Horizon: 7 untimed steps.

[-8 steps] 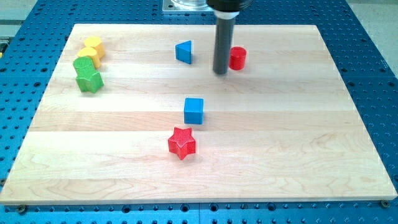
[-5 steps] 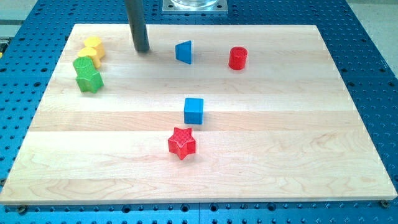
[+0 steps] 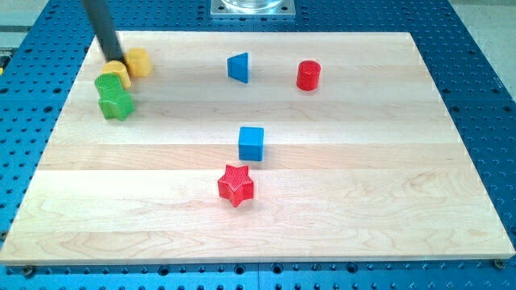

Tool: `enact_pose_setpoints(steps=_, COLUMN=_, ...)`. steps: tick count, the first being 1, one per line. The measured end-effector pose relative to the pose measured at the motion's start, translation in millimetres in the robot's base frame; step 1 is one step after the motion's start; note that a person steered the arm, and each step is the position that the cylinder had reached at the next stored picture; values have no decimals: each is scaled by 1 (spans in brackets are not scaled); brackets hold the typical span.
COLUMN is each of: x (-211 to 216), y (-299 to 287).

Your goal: Separate the green blocks and yellow blocks

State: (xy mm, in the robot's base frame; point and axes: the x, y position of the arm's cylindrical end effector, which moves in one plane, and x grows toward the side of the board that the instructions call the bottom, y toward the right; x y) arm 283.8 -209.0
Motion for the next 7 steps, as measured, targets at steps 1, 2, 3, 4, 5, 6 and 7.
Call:
enact_pose_setpoints(steps=1, x=-6, y=-10)
enact_pose_setpoints(steps=2, x=-4, y=-26)
enact_pose_setpoints(steps=3, x=10, y=-47)
enact_pose_setpoints(steps=4, x=32, y=-14)
enact_pose_setpoints(steps=5, x=50, y=-6)
enact_pose_setpoints(steps=6, x=52, y=-25)
enact_pose_setpoints(steps=7, x=57, y=-38)
